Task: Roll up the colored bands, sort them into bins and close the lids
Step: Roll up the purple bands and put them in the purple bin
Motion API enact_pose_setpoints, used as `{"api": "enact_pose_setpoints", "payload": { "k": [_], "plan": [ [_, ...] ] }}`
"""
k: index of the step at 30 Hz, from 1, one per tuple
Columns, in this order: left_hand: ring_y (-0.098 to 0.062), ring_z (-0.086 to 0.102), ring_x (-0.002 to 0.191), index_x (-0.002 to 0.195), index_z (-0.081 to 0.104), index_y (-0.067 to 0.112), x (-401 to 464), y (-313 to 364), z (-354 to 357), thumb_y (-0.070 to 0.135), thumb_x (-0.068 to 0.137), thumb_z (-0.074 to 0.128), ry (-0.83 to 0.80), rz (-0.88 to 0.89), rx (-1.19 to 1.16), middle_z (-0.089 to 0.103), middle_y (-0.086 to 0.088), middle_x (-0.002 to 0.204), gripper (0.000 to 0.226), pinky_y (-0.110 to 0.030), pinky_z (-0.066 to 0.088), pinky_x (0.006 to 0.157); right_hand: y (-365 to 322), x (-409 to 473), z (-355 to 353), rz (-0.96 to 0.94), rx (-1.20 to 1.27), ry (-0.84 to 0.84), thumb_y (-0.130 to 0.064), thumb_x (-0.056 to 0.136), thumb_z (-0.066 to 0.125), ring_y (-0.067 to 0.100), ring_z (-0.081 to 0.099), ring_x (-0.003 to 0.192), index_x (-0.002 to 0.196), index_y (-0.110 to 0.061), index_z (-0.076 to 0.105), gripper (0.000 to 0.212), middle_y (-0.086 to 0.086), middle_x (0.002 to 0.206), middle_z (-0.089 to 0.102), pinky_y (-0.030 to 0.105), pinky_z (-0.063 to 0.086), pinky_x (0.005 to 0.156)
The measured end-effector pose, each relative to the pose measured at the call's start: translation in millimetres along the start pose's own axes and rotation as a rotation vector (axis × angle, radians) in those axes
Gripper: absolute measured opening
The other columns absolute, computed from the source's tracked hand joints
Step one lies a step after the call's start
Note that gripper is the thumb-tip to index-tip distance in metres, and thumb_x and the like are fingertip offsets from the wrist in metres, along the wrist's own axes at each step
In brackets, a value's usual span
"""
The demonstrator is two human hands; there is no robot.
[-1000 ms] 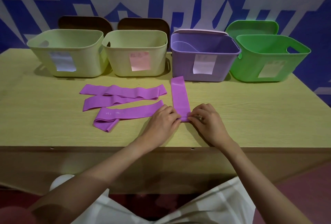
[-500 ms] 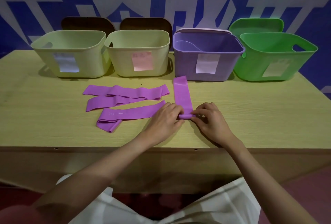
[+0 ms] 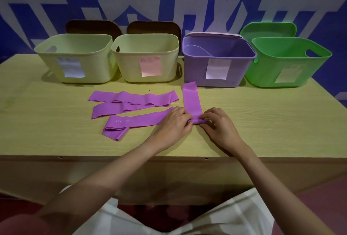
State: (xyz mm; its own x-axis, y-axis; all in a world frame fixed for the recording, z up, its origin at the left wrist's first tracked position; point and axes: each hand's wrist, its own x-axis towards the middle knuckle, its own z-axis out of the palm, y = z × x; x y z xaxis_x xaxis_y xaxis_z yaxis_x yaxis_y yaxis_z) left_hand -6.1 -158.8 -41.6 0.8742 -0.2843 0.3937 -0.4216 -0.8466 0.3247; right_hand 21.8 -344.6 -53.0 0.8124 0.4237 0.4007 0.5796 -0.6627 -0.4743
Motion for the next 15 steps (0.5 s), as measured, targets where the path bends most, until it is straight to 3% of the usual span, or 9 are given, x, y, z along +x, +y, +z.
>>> {"api": "enact_pose_setpoints", "payload": {
  "k": [6, 10, 13, 15],
  "plan": [
    [-0.018, 0.048, 0.102, 0.118, 0.061, 0.007, 1.7, 2.3, 1.8, 0.025, 0.096, 0.055, -0.04, -0.046, -0.031, 0.055, -0.005, 0.106, 0.029, -0.034, 0.043, 0.089, 2.7, 8.9, 0.3, 0.067, 0.157, -0.053, -0.013, 0.092, 0.062, 0.015, 0.057, 0.084, 0.104, -0.01, 0.067, 0.014, 0.0, 0.093, 0.058, 0.029, 0.048, 0.078],
    [-0.017, 0.05, 0.101, 0.12, 0.058, 0.008, 15.0, 4.6, -10.9, 0.02, 0.097, 0.053, 0.103, -0.056, -0.157, 0.056, -0.005, 0.11, 0.026, -0.027, 0.04, 0.088, -1.1, 26.0, -13.2, 0.111, 0.277, 0.009, -0.005, 0.091, 0.061, 0.011, 0.058, 0.082, 0.105, -0.008, 0.067, 0.016, 0.001, 0.093, 0.058, 0.021, 0.045, 0.078],
    [-0.015, 0.05, 0.087, 0.109, 0.061, 0.007, 32.8, 2.8, -25.6, 0.018, 0.094, 0.052, 0.244, -0.027, -0.226, 0.055, -0.005, 0.102, 0.02, -0.029, 0.041, 0.08, -12.2, 48.6, -28.5, 0.094, 0.418, 0.092, -0.005, 0.088, 0.064, 0.024, 0.064, 0.075, 0.101, -0.01, 0.069, 0.015, 0.007, 0.091, 0.067, 0.032, 0.052, 0.072],
    [-0.018, 0.053, 0.087, 0.108, 0.063, 0.006, 47.9, 0.8, -36.8, 0.019, 0.093, 0.051, 0.317, -0.042, -0.26, 0.056, -0.006, 0.1, 0.023, -0.029, 0.042, 0.079, -23.8, 64.9, -37.1, 0.099, 0.529, 0.156, -0.002, 0.088, 0.065, 0.015, 0.063, 0.07, 0.101, -0.01, 0.069, 0.016, 0.004, 0.086, 0.068, 0.029, 0.053, 0.07]
  ]
}}
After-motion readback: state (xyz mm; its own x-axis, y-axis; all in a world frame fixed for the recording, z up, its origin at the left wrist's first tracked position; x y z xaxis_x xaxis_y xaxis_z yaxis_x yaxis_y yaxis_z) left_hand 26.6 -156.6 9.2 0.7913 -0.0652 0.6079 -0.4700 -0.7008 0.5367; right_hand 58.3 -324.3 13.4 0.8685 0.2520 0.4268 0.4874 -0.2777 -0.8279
